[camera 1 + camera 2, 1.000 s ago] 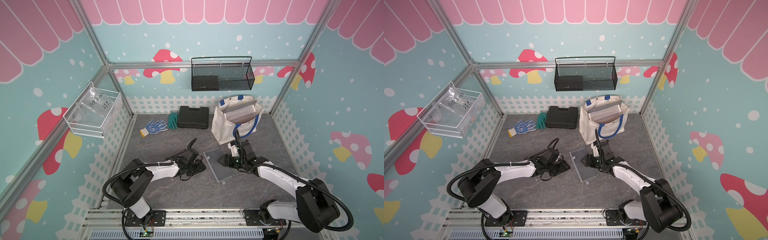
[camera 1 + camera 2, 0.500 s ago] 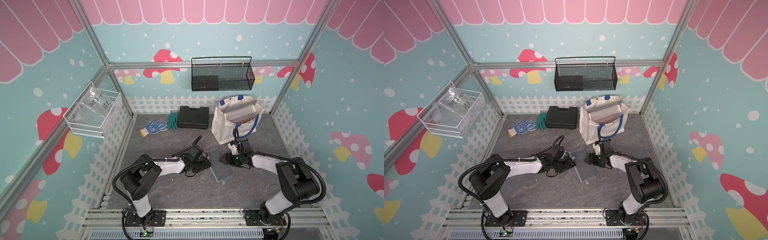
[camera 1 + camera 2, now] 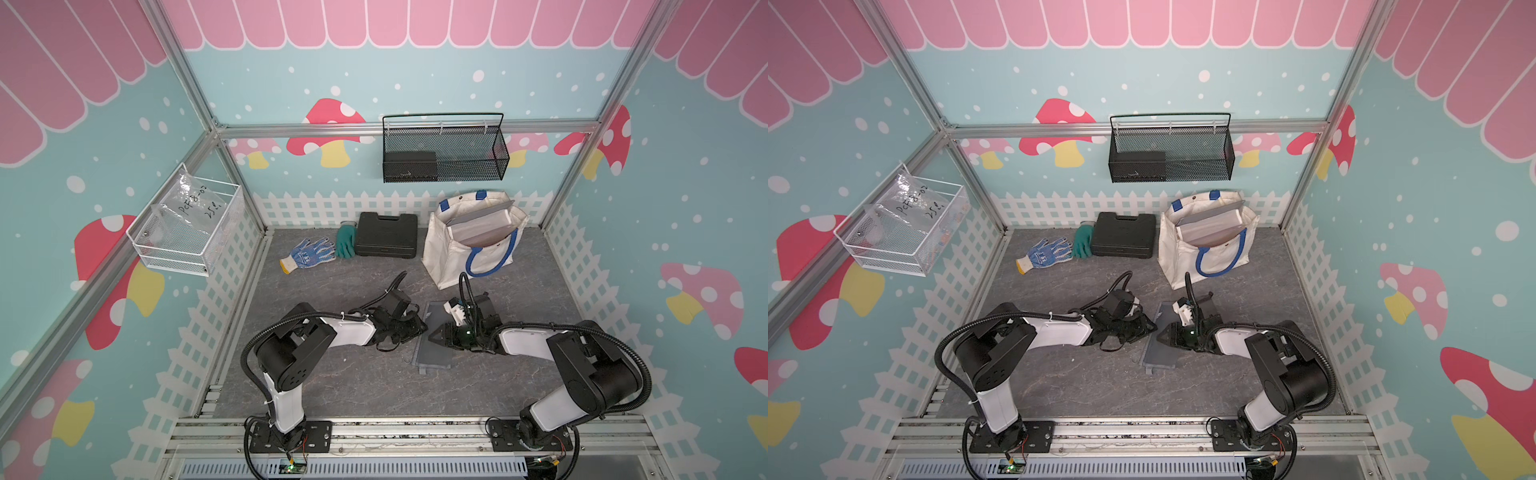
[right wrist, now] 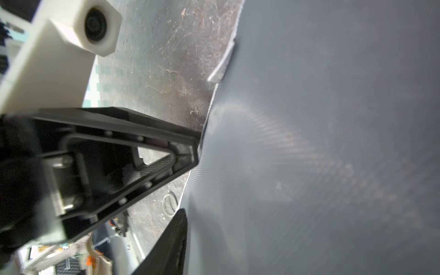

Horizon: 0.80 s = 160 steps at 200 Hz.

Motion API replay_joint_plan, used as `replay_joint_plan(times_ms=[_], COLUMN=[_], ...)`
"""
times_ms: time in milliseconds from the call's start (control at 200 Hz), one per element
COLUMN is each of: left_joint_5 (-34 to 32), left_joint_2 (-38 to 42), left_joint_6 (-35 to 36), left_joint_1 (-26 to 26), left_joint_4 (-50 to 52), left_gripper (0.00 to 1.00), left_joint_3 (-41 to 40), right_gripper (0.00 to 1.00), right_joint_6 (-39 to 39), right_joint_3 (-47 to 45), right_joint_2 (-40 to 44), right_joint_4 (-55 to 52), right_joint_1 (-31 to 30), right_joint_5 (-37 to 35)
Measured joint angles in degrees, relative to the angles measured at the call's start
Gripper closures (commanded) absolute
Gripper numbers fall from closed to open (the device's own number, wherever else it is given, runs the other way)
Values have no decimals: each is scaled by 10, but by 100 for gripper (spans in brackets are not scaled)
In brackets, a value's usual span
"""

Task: Put the pencil pouch into the canvas bag
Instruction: Pick up the pencil pouch from the center of the board.

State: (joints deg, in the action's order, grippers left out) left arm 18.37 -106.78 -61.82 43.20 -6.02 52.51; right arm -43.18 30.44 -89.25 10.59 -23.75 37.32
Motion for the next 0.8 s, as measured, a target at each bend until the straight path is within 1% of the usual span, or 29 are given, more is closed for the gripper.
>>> replay_joint_plan(times_ms=[70,145,295,440,485,515,680,800], left_joint_5=[-1,-1,-5,-8,-9,-9,-10,-13], left_joint_2=[0,2,25,81,101,114,182,209], left_joint_6=[2,3,10,22,27,31,56,75], left_joint_1=[0,-1,-5,-14,-15,-16,-16,-16], left_joint_4=[6,7,20,39,41,41,55,78], left_gripper=[94,100,100,100,100,100,100,100], left_joint_3=[-2,-7,-26,-50,-54,-56,-58,-57], right_gripper=[65,66,63,56,56,57,72,72], right_joint_6=[-6,-11,-19,-24,-27,-27,-30,-27], right_joint_3=[-1,-2,-2,-2,-2,-2,0,0], right_joint_2=[7,22,56,91,101,106,131,115], right_joint_4=[1,2,2,2,2,1,-2,-16], right_joint_1=[0,0,0,0,0,0,0,0], right_joint_5=[2,3,5,9,10,11,9,0])
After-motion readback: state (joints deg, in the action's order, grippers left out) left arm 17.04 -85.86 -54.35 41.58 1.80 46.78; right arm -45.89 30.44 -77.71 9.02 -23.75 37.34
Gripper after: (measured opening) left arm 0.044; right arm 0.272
